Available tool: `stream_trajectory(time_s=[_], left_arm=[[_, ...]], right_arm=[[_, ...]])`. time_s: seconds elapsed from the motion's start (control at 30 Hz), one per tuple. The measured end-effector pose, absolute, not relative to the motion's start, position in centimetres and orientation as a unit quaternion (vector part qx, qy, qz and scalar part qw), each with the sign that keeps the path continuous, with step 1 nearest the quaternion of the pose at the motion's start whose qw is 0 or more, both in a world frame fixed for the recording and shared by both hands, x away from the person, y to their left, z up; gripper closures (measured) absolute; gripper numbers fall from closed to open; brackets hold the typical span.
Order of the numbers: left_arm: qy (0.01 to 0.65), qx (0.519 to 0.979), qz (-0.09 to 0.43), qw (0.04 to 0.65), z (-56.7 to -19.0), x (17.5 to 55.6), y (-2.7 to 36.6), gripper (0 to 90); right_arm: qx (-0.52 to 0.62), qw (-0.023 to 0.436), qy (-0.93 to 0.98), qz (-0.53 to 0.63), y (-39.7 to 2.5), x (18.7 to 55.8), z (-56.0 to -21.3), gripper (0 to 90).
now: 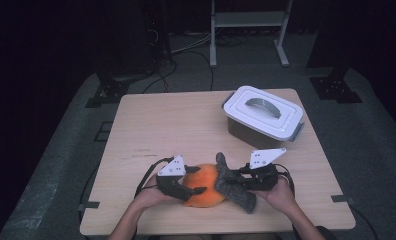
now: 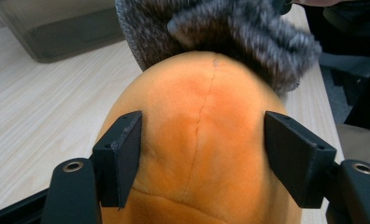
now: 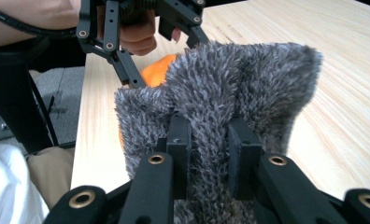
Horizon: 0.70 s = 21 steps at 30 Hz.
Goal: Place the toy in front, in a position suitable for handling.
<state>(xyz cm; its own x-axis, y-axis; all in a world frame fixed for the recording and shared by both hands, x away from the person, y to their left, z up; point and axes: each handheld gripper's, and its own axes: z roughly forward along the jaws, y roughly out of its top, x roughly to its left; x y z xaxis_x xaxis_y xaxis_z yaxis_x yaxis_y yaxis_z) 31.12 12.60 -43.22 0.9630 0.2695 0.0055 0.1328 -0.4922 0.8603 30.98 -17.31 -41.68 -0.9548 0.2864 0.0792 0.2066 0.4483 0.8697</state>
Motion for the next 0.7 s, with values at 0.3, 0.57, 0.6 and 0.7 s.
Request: stream_trajectory(time_s=[0.3, 0.57, 0.6, 0.7], left_arm=[[0.116, 0.861, 0.068, 0.491, -43.2, 31.1, 12.6, 30.3], [0.081, 0.867, 0.063, 0.487, -42.8, 30.4, 11.9, 25.9], [0.082, 0.866, 0.063, 0.489, -42.7, 30.5, 11.9, 23.7], [0.097, 0.86, 0.07, 0.496, -42.3, 30.7, 11.9, 17.6]], right_arm=[[0.184, 0.012, 0.865, 0.467, -18.4, 31.9, -43.3, 72.9], [0.153, 0.031, 0.855, 0.495, -17.2, 31.2, -42.1, 72.6], [0.153, 0.029, 0.855, 0.495, -17.1, 31.1, -42.3, 72.6], [0.151, 0.03, 0.856, 0.494, -17.1, 30.9, -42.3, 72.6]])
